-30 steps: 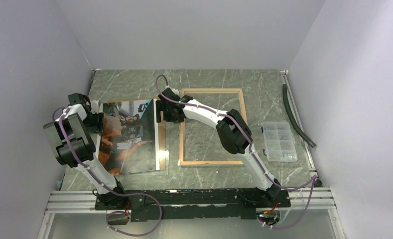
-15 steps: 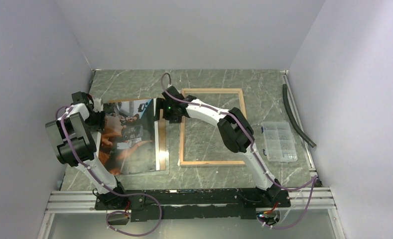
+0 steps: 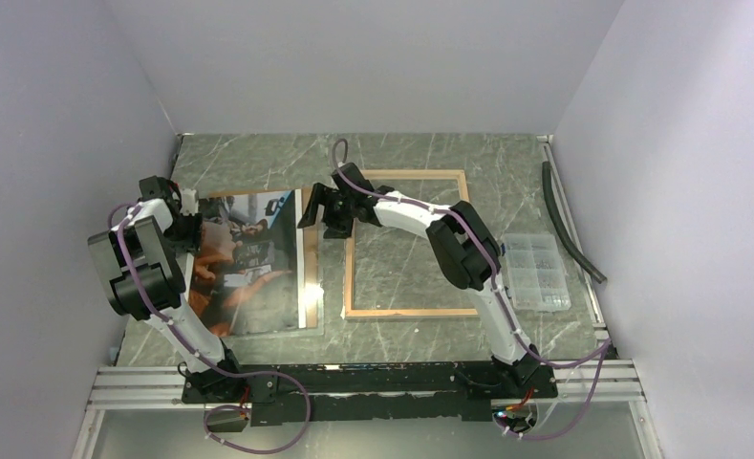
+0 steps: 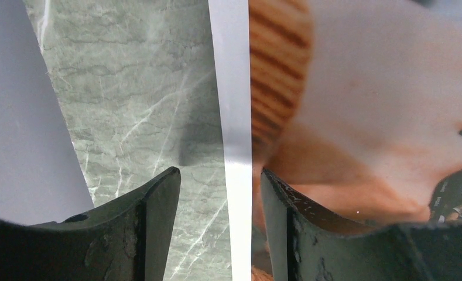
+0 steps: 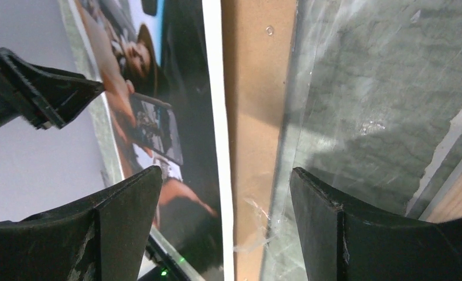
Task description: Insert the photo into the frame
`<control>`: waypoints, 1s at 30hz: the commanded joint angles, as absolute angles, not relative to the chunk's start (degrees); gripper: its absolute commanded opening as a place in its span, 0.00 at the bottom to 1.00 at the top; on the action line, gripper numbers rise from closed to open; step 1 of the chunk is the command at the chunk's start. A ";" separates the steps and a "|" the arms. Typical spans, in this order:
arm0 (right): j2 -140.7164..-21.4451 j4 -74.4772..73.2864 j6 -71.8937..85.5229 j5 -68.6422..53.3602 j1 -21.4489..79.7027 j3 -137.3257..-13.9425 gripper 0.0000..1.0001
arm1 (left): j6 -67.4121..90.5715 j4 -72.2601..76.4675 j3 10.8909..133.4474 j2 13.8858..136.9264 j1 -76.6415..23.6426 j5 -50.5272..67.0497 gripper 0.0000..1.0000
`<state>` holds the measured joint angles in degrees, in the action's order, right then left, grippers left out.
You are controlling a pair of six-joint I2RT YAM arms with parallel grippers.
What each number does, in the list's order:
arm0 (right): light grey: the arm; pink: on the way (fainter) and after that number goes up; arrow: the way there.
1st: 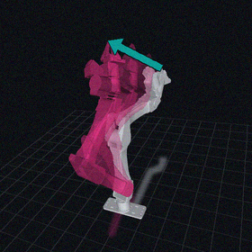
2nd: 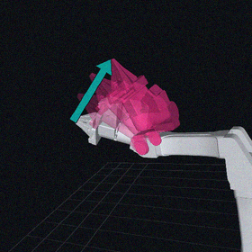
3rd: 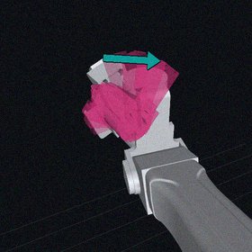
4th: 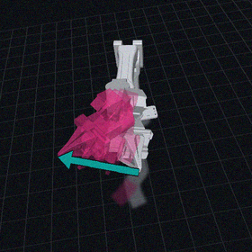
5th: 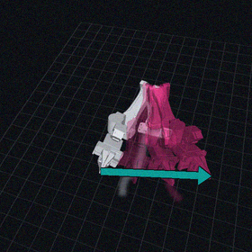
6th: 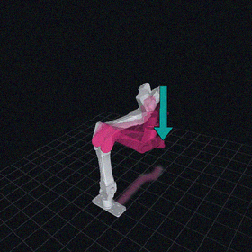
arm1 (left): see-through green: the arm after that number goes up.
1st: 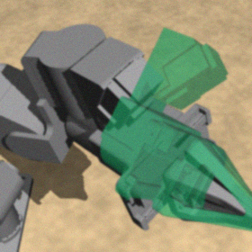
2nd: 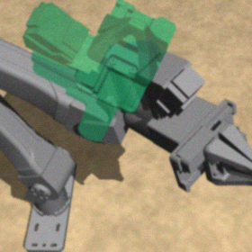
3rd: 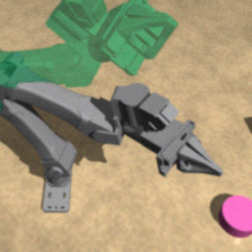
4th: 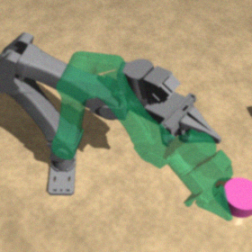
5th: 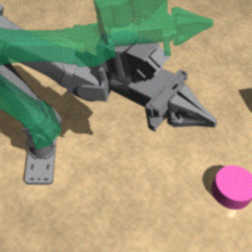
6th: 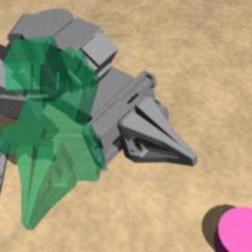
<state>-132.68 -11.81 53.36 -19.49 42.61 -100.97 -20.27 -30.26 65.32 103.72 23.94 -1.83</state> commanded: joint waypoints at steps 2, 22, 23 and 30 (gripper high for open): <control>-125.46 -0.25 58.68 -28.51 43.86 -98.80 0.82 | -20.20 -29.93 61.63 107.57 22.73 2.21 0.58; -125.44 12.36 64.50 -37.04 43.83 -93.85 0.70 | -20.53 -30.78 62.16 106.87 22.57 2.50 0.57; -125.12 11.49 63.94 -36.56 43.83 -94.16 0.66 | -20.52 -31.11 62.41 106.63 22.54 2.33 0.57; -123.29 4.74 60.01 -32.63 43.17 -95.83 0.15 | -20.10 -37.16 67.44 102.91 22.59 3.77 0.69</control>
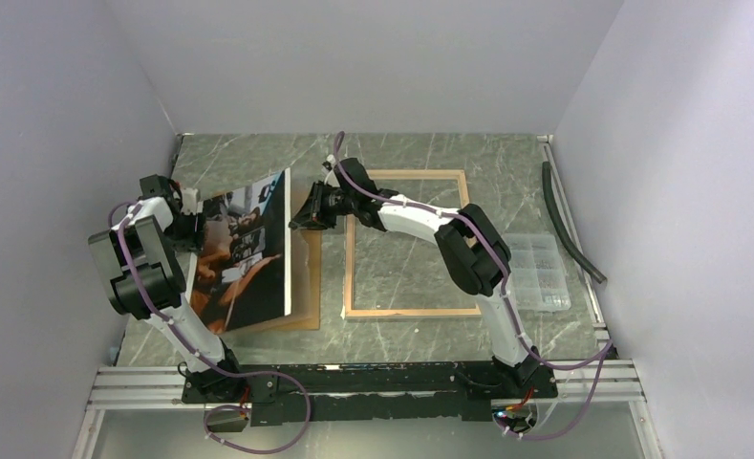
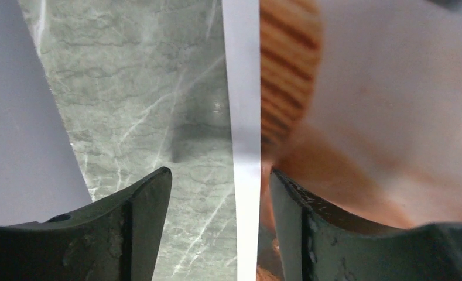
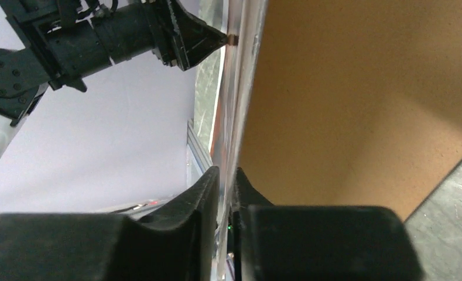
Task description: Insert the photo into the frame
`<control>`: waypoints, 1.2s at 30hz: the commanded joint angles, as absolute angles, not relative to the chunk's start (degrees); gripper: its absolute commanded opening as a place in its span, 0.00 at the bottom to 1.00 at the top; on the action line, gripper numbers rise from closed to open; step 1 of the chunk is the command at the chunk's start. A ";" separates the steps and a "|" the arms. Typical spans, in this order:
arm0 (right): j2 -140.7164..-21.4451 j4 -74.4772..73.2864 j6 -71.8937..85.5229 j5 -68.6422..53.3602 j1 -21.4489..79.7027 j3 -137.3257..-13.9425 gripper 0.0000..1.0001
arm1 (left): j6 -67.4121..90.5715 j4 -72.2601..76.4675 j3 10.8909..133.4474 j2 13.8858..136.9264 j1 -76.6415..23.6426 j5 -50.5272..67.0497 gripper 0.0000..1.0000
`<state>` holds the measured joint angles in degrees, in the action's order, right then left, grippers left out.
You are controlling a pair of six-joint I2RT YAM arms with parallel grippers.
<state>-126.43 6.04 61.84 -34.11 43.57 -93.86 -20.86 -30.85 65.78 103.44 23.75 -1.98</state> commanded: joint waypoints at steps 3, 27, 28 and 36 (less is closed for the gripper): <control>-122.22 3.21 59.19 -31.39 42.93 -95.31 0.01 | -20.17 -40.10 69.97 101.02 22.60 5.19 0.73; -106.00 -13.81 48.62 -27.16 37.74 -92.58 0.00 | -21.53 -38.14 66.64 102.00 18.45 3.14 0.75; -104.60 -15.44 47.56 -27.06 36.85 -92.29 0.00 | -21.63 -37.68 66.25 102.34 18.15 2.93 0.74; -89.20 -28.28 38.33 -27.62 26.88 -85.15 0.00 | -20.96 -36.64 66.06 104.33 15.76 1.87 0.71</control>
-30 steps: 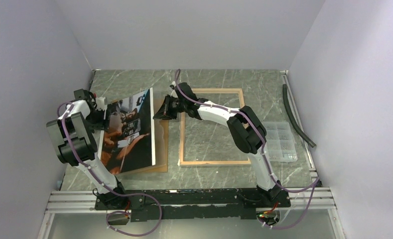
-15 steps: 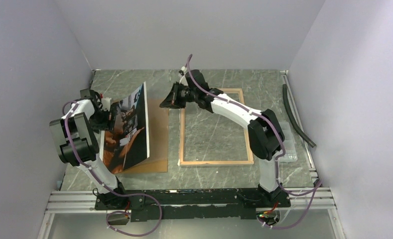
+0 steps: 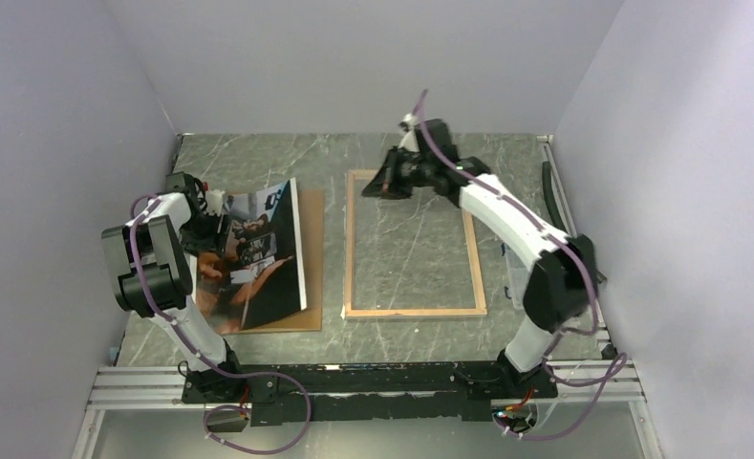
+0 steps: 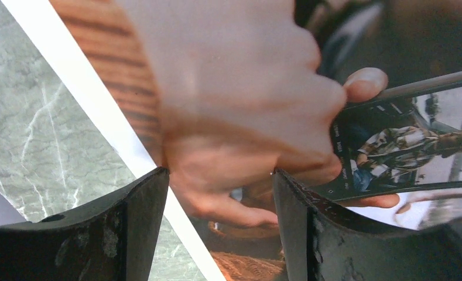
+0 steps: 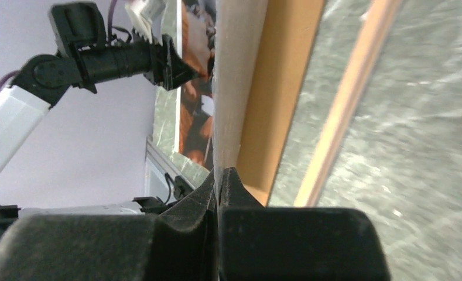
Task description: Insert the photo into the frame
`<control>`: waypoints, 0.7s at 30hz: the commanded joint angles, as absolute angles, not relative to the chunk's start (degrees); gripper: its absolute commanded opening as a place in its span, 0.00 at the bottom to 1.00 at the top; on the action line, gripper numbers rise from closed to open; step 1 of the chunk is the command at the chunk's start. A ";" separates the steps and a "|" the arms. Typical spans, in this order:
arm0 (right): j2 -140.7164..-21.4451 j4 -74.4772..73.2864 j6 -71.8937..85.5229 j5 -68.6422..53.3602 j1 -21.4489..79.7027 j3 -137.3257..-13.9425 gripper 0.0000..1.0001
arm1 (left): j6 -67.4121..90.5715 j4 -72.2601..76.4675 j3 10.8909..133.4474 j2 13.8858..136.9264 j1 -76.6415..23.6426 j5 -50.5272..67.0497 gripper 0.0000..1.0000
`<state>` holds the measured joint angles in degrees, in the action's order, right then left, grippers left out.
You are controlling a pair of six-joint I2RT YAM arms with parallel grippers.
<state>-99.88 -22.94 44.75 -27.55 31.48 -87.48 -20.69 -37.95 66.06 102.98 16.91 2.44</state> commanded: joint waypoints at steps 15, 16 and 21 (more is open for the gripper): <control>-69.91 -44.34 29.78 -31.42 9.01 -77.60 0.00 | -13.28 -47.80 80.10 96.00 -7.22 9.22 0.90; -69.15 -45.45 29.38 -31.28 8.03 -77.61 0.00 | -12.71 -46.88 80.25 96.55 -10.46 9.36 0.93; -66.34 -49.20 28.37 -31.47 3.95 -77.25 0.00 | -11.22 -41.93 81.09 102.47 -23.83 6.78 0.94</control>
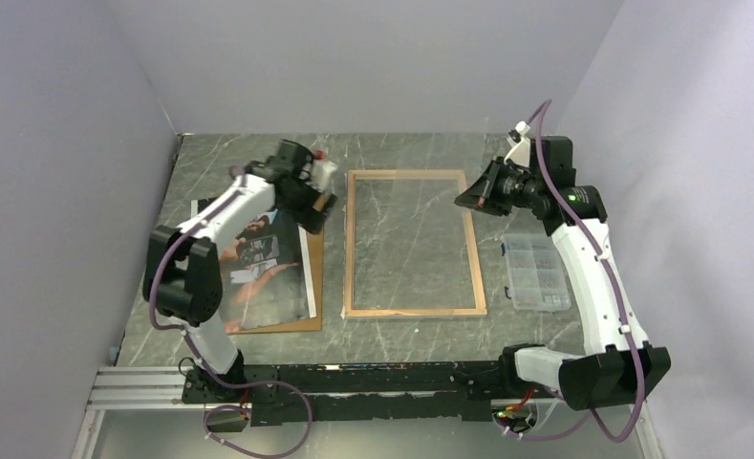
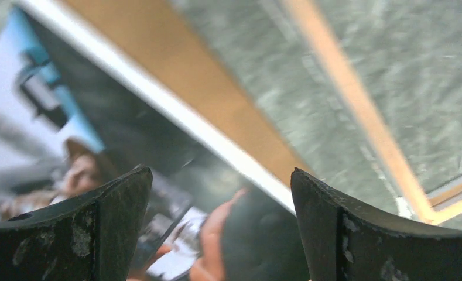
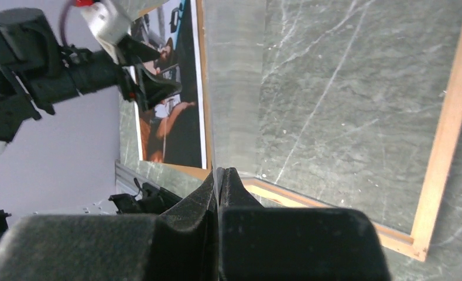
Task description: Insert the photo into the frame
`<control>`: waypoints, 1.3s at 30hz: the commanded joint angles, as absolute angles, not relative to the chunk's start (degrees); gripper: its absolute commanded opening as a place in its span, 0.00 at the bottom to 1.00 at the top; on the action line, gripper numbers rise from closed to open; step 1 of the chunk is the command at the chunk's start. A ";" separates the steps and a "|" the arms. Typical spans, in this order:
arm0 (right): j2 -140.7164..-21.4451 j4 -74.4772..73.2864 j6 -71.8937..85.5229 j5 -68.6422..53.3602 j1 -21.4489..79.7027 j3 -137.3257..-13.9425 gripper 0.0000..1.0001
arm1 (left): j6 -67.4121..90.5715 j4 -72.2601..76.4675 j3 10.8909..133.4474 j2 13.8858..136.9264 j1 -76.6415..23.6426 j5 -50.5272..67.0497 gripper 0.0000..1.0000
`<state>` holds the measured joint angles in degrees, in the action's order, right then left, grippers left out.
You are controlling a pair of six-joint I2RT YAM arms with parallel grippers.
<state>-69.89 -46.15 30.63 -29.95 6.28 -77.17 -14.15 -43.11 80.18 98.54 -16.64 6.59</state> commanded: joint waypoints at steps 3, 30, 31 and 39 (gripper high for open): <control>-64.90 -50.52 28.25 -31.47 2.66 -76.61 0.00 | -11.55 -38.14 80.12 105.32 -28.71 3.39 0.92; -61.55 -46.83 33.26 -35.54 0.83 -68.66 0.00 | -28.63 -18.06 54.41 104.25 -25.53 -20.14 0.86; -61.36 -46.58 33.41 -35.73 0.87 -68.26 0.00 | -28.94 -18.24 54.44 103.98 -24.83 -20.13 0.86; -59.99 -44.84 34.86 -35.59 2.08 -64.80 0.00 | -25.81 -25.00 60.14 101.44 -23.49 -16.23 0.87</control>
<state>-61.67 -47.29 33.52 -33.56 1.06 -65.63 -27.68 -12.29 58.19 101.06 -23.62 -19.38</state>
